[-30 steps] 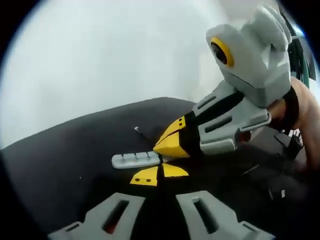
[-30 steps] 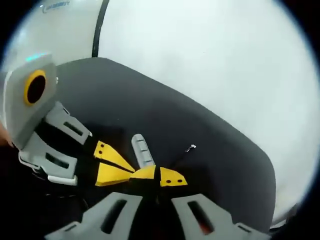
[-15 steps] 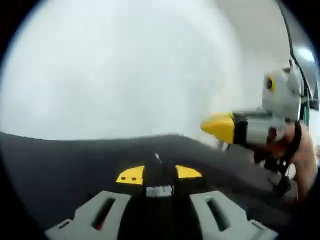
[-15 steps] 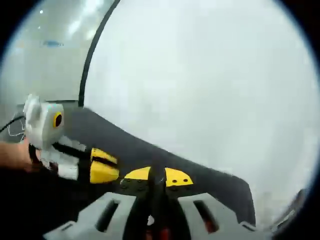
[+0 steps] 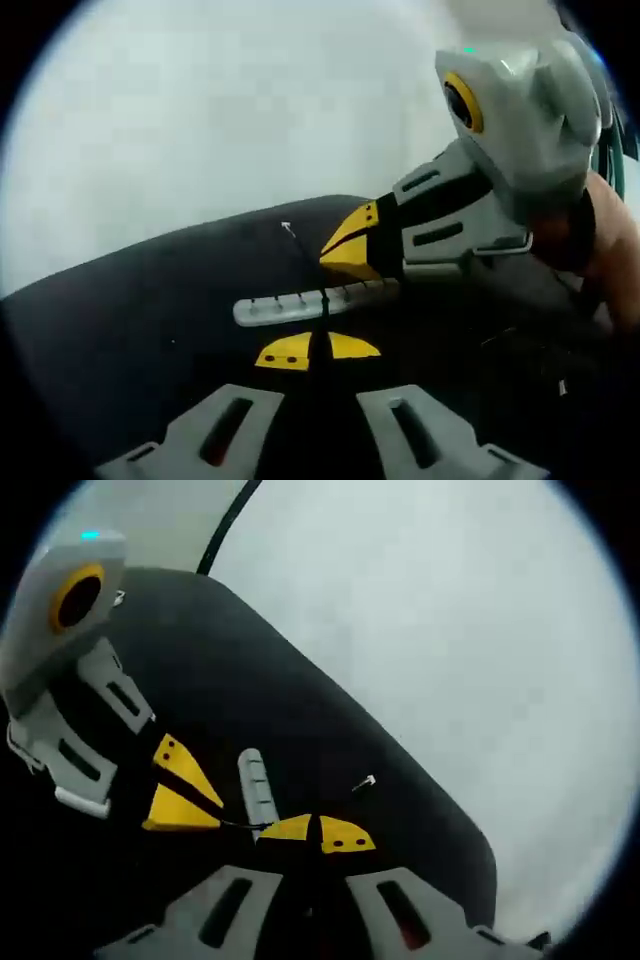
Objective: Grab the wires, straighten them and put them on the rack
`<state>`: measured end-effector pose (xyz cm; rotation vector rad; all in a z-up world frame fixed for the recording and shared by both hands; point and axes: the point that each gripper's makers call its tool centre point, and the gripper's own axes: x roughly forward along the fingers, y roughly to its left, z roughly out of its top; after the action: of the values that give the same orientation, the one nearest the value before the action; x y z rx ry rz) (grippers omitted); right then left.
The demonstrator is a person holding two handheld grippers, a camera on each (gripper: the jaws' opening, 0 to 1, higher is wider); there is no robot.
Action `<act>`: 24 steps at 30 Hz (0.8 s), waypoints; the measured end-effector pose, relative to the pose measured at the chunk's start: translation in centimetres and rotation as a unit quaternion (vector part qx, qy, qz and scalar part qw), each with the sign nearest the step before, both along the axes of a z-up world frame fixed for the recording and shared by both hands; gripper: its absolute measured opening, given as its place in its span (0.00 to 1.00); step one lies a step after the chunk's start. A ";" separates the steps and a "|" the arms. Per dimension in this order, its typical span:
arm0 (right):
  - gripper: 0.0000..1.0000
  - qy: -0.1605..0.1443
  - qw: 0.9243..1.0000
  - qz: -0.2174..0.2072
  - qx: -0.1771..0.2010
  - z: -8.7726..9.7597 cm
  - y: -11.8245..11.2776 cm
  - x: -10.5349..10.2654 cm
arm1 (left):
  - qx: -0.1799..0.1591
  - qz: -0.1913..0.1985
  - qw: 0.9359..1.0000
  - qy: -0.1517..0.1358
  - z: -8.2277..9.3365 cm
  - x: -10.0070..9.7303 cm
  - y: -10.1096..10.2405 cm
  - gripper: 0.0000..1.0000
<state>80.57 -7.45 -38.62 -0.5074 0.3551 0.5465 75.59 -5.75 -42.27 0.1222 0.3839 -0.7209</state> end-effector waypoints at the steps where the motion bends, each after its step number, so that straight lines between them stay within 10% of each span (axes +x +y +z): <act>1: 0.00 0.013 0.999 -0.015 0.026 0.0 0.0 0.0 | -0.001 -0.001 1.000 0.000 0.0 0.0 0.0 0.08; 5: 0.00 0.069 0.988 -0.115 0.080 -1.3 -2.3 1.1 | 0.008 -0.008 1.000 -0.013 0.0 0.1 0.0 0.08; 9: 0.03 0.080 0.985 -0.107 0.110 -1.3 -1.9 0.3 | 0.010 -0.009 1.000 -0.023 0.0 0.0 0.0 0.08; 12: 0.16 0.115 0.965 -0.131 0.198 -0.5 -1.1 0.3 | 0.015 -0.007 0.999 -0.027 0.1 -0.1 0.0 0.08; 19: 0.00 0.104 0.970 -0.139 0.169 -1.4 -1.9 0.8 | 0.017 -0.012 0.999 -0.034 0.1 -0.2 -0.1 0.08; 22: 0.00 0.081 0.987 -0.125 0.053 -2.9 -2.8 0.8 | 0.016 -0.012 0.999 -0.034 0.1 -0.2 -0.1 0.08; 24: 0.00 0.097 0.977 -0.131 0.138 -2.3 -2.2 0.7 | 0.018 -0.013 0.999 -0.034 0.1 -0.2 -0.1 0.08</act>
<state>81.30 -9.62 -40.92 -0.1347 0.5151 0.3816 75.35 -5.87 -42.13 0.1857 0.3302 -0.7338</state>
